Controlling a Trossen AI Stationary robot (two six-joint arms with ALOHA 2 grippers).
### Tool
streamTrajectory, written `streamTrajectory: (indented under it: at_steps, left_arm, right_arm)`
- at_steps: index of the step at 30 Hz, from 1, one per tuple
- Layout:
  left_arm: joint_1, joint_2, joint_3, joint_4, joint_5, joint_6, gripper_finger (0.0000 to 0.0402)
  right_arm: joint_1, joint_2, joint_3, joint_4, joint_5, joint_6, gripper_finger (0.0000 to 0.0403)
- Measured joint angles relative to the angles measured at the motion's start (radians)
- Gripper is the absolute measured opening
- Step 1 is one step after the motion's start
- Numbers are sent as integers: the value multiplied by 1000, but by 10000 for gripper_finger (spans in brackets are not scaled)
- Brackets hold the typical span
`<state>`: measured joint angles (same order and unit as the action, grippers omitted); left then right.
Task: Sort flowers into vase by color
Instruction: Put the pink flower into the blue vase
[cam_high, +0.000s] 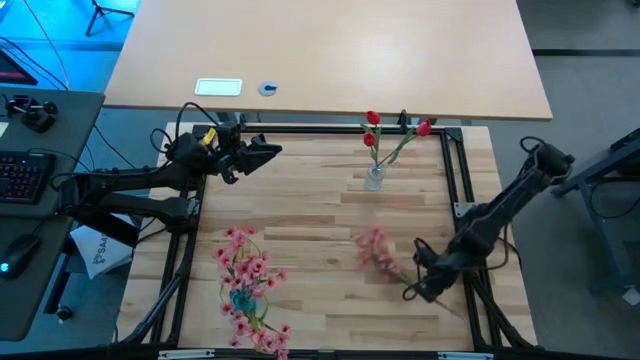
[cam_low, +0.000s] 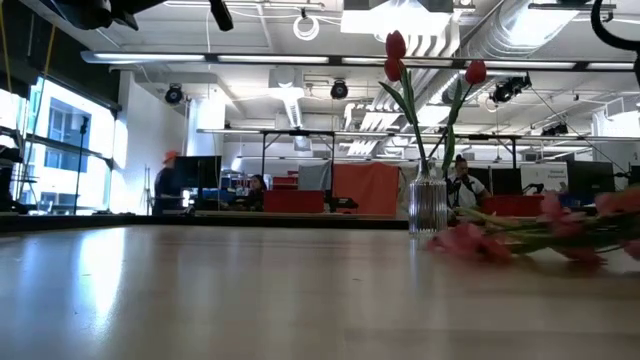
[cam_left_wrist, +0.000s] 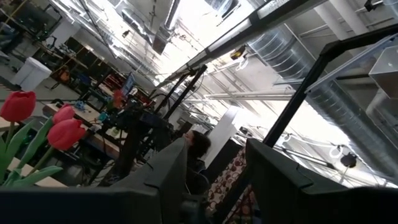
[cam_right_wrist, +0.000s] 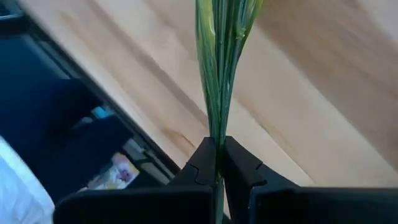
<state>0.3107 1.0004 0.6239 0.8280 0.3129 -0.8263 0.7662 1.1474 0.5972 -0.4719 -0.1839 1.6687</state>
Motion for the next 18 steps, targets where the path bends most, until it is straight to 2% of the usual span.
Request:
streamTrajectory:
  at_steps: [2,6,12,15,18]
  left_arm:
    - [0,0,0,0,-1,0,151]
    - [0,0,0,0,-1,0,151]
    - [0,0,0,34,-3,14,151]
    - [0,0,0,105,-3,18,151]
    - [0,0,0,171,-3,19,151]
  right_arm:
    - [10,46,0,86,72,-25,1]
    - [-4,134,0,281,312,-99,1]
    - [-105,208,0,701,611,-377,0]
    - [-173,210,1,913,683,-577,0]
    - [-255,210,5,1126,678,-768,0]
